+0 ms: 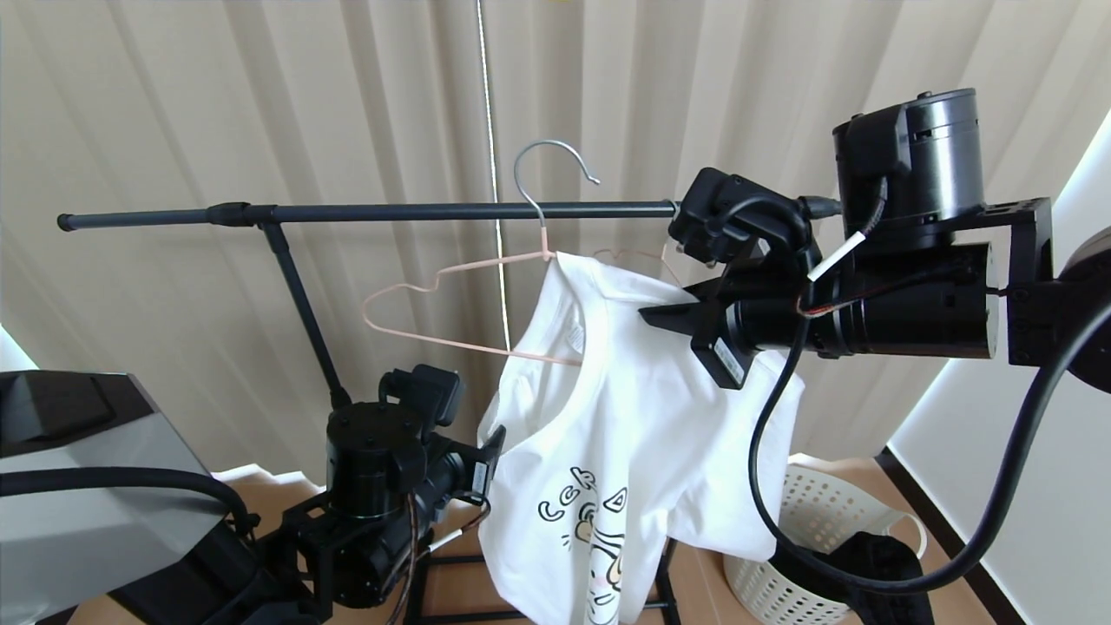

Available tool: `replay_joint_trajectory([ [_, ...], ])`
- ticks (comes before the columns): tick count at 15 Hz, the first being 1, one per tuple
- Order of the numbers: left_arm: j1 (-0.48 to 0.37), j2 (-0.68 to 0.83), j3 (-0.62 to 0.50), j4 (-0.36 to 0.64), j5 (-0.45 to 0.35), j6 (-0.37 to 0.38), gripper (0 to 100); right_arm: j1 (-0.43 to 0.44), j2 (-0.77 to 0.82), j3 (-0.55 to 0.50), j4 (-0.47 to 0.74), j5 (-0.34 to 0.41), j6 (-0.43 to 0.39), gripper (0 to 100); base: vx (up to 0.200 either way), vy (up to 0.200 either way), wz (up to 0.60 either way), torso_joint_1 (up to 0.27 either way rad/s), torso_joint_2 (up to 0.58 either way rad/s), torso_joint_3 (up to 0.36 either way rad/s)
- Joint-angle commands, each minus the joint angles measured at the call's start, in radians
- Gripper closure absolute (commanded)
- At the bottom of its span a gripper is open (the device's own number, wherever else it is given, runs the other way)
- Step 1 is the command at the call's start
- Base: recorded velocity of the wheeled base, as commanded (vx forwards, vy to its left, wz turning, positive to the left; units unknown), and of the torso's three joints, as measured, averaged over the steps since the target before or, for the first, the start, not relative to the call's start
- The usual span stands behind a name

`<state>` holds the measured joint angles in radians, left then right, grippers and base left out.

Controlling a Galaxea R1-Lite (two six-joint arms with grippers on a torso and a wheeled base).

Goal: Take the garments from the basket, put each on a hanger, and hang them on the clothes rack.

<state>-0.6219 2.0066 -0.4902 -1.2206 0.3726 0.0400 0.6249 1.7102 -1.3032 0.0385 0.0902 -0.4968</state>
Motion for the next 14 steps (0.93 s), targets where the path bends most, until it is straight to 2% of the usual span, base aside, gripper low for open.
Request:
replay_joint_trajectory([
  [1, 0.001, -0.002, 0.005, -0.034, 0.0, 0.001, 100, -0.004, -0.001, 0.009, 0.0, 0.0, 0.0, 100, 0.0, 0.0, 0.0, 0.0, 0.0, 0.0],
  [5, 0.007, -0.02, 0.007, -0.057, 0.0, 0.006, 100, -0.017, -0.003, 0.032, -0.002, -0.001, 0.037, 100, 0.0, 0.0, 0.0, 0.0, 0.0, 0.0],
  [7, 0.018, -0.02, 0.005, -0.057, 0.0, 0.008, 100, -0.042, -0.015, 0.094, -0.042, 0.002, 0.061, 100, 0.0, 0.0, 0.0, 0.0, 0.0, 0.0],
  [8, 0.027, -0.025, 0.004, -0.057, 0.0, 0.008, 100, -0.048, -0.031, 0.157, -0.103, 0.003, 0.08, 100, 0.0, 0.0, 0.0, 0.0, 0.0, 0.0],
  [11, 0.041, -0.037, 0.004, -0.057, -0.001, 0.023, 100, -0.054, -0.081, 0.407, -0.39, 0.005, 0.172, 100, 0.0, 0.0, 0.0, 0.0, 0.0, 0.0],
  [12, 0.041, -0.04, 0.004, -0.057, -0.001, 0.024, 100, -0.054, -0.083, 0.433, -0.417, 0.005, 0.176, 100, 0.0, 0.0, 0.0, 0.0, 0.0, 0.0],
  [13, 0.045, -0.046, -0.001, -0.057, -0.001, 0.027, 100, -0.054, -0.087, 0.541, -0.523, 0.005, 0.178, 100, 0.0, 0.0, 0.0, 0.0, 0.0, 0.0],
  [14, 0.053, -0.045, 0.001, -0.057, -0.001, 0.032, 100, -0.056, -0.086, 0.599, -0.594, 0.006, 0.178, 100, 0.0, 0.0, 0.0, 0.0, 0.0, 0.0],
])
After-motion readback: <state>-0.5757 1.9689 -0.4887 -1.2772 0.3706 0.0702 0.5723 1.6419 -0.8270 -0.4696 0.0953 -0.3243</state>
